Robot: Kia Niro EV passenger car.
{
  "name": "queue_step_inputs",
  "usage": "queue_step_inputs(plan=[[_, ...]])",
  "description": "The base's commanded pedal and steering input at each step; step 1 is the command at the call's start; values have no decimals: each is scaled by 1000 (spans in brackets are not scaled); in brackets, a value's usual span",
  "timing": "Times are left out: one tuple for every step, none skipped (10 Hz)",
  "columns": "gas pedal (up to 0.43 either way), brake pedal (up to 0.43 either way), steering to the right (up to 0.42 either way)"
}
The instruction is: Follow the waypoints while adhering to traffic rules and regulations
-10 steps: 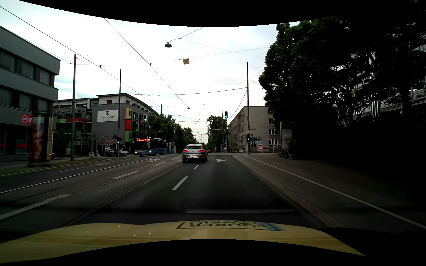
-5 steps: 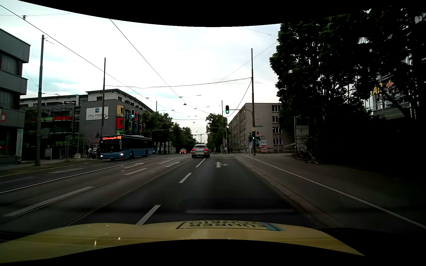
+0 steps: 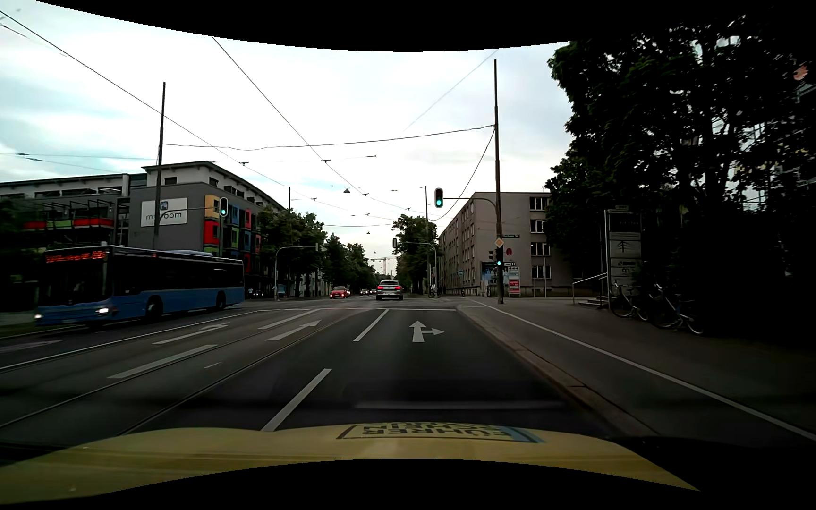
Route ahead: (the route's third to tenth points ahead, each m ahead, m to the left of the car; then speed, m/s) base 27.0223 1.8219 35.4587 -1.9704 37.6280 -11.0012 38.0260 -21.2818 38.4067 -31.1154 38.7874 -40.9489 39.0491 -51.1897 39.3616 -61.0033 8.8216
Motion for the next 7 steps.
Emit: queue_step_inputs(plan=[[0,0,0],[0,0,0],[0,0,0],[0,0,0],[0,0,0],[0,30,-1],[0,73,-1]])
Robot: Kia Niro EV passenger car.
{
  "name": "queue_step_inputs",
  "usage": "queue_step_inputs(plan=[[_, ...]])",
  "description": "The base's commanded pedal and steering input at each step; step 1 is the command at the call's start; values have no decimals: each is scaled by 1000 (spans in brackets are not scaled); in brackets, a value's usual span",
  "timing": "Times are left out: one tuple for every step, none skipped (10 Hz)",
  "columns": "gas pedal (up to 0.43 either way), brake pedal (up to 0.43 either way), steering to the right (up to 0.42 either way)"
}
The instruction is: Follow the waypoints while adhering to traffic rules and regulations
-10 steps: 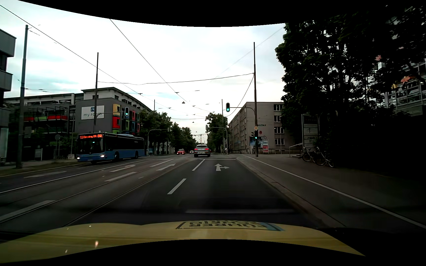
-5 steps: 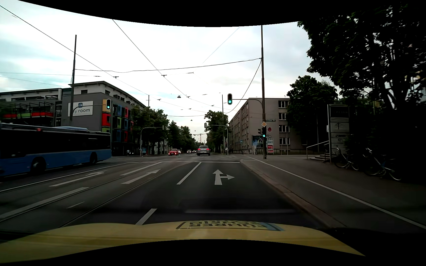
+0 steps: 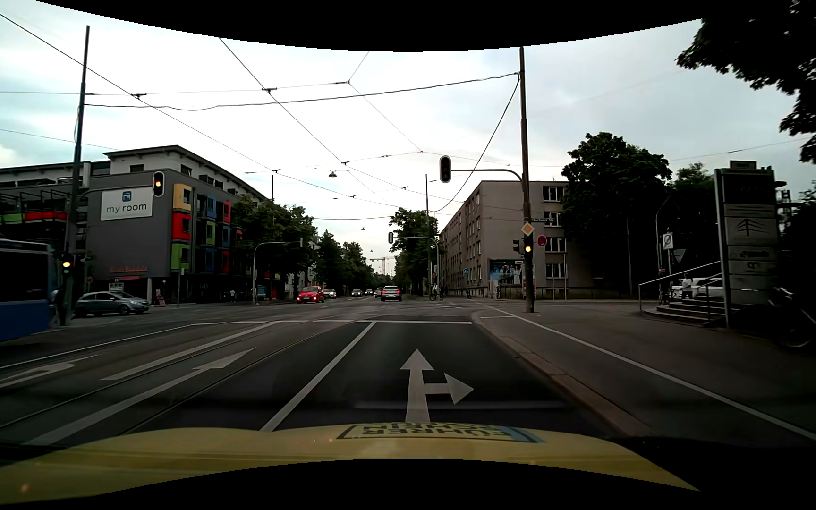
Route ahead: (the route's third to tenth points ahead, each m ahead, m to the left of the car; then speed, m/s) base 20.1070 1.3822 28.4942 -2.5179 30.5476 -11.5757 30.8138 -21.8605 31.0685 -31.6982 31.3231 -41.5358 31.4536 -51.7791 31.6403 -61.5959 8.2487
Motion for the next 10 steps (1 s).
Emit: queue_step_inputs(plan=[[0,91,-1],[0,116,-2],[0,104,-1],[0,49,-2],[0,0,-1],[0,0,-1],[0,0,-1],[0,0,-1],[0,0,-1],[0,0,-2]])
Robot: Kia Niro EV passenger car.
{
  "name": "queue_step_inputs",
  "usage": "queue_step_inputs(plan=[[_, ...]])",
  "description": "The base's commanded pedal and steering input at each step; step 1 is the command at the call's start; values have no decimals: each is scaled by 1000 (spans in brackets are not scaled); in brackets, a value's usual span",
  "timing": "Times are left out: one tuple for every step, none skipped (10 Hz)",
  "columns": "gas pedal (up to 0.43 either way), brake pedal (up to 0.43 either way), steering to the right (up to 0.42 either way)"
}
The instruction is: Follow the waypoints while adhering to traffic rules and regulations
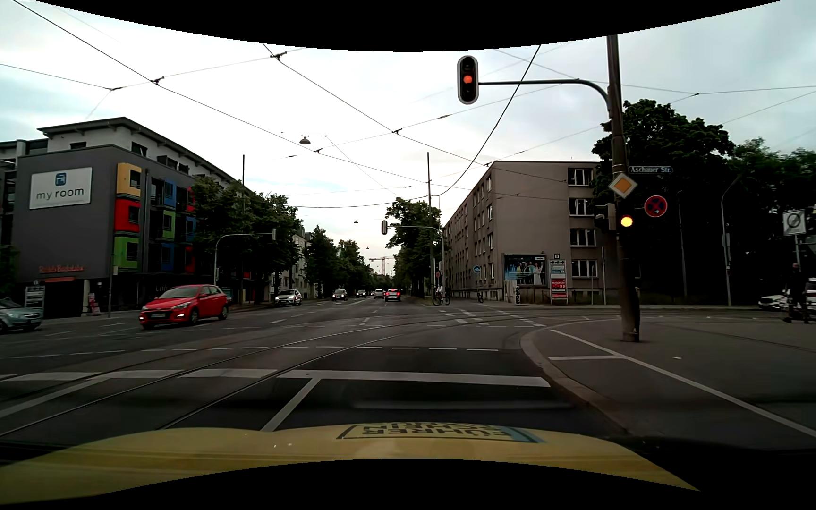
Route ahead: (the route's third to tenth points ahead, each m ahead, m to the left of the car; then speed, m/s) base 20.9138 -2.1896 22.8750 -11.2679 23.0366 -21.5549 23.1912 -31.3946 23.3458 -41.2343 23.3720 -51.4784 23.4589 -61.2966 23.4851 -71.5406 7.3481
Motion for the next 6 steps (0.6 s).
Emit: queue_step_inputs(plan=[[0,0,-2],[0,0,-1],[0,0,0],[0,0,1],[0,0,5],[0,0,11]])
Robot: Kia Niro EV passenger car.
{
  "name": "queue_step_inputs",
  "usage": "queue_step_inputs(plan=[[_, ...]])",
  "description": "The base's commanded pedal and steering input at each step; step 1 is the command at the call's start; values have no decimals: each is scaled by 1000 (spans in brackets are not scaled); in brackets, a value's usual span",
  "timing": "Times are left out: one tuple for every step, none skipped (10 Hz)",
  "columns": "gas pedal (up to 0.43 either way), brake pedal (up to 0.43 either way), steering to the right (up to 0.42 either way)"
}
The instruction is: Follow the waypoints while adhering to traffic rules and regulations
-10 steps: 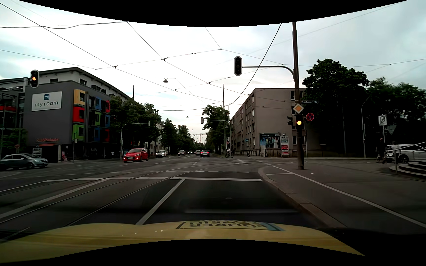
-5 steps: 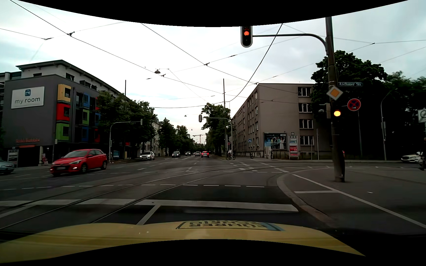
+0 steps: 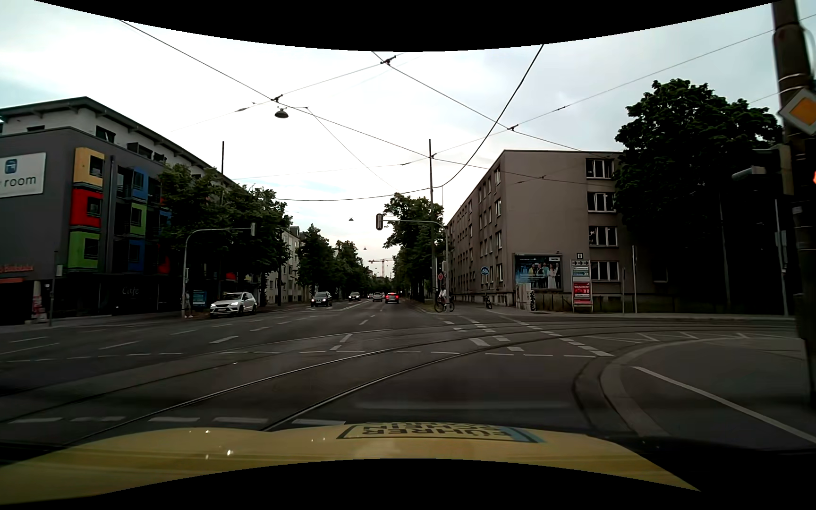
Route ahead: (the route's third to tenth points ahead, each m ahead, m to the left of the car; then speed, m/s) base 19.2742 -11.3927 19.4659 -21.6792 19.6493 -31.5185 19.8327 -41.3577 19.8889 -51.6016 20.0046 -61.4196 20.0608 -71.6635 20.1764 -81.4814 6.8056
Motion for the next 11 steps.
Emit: queue_step_inputs(plan=[[0,0,19],[0,0,29],[0,0,46],[0,0,70],[0,6,94],[0,55,123],[0,122,154],[0,152,177],[0,152,208],[0,159,230],[0,159,246]])
